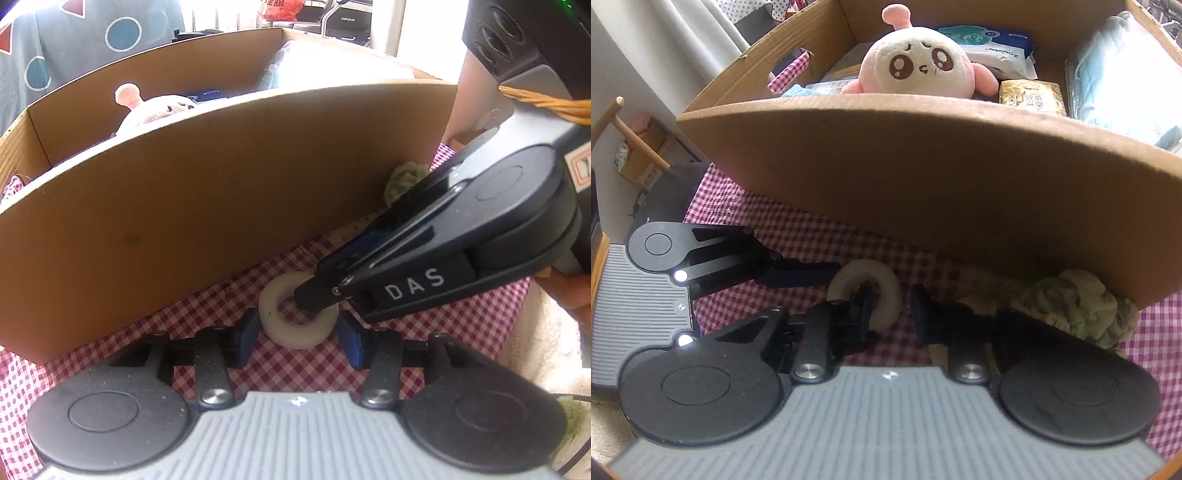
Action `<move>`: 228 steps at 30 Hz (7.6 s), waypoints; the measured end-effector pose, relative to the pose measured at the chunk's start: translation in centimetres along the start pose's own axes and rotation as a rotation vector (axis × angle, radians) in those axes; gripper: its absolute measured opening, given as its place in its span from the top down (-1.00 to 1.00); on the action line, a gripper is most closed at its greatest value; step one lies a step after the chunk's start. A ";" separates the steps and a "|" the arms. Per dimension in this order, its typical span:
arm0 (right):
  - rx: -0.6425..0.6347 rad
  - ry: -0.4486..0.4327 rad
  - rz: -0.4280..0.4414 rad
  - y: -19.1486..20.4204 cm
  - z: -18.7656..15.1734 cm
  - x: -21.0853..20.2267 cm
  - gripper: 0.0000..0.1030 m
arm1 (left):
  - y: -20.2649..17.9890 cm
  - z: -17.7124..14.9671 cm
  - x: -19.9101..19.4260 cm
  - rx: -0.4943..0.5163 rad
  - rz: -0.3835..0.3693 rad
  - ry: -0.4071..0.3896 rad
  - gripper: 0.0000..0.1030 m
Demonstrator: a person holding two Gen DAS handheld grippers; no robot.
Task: Organize soft objects
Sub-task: 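Grasp the white ring with the right tool, then lower the white ring into the box and open the right tool, then move the right tool out of the box to the green scrunchie, then grasp the green floral scrunchie with the right tool, then drop the scrunchie into the box by opening the right tool, then move the right tool out of the box to the wooden disc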
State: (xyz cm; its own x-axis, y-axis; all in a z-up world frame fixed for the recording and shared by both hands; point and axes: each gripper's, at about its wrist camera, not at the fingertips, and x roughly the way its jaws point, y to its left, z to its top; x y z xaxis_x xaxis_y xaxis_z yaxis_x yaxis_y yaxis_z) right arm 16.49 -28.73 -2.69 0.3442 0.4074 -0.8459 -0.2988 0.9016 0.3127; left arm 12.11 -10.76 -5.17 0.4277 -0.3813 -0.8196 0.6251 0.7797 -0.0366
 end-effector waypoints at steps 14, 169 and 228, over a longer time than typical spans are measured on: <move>-0.138 -0.188 -0.003 5.5 1.1 -7.9 0.73 | -1.1 0.2 -8.4 0.054 0.088 -0.163 0.08; -0.346 -0.189 -0.318 -3.2 10.4 -12.0 0.81 | 2.1 14.7 -2.5 -0.219 -0.255 -0.221 0.64; 0.408 -0.097 0.159 -9.1 -5.3 -5.6 0.26 | -4.3 3.6 2.6 0.036 -0.152 0.031 0.03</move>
State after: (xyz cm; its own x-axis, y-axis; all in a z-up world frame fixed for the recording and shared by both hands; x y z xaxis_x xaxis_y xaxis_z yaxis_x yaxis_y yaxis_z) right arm 12.61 -40.02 -3.09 0.4100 0.5398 -0.7352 0.0142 0.8021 0.5970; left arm 12.93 -16.90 -5.11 0.3065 -0.4772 -0.8236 0.7039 0.6961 -0.1413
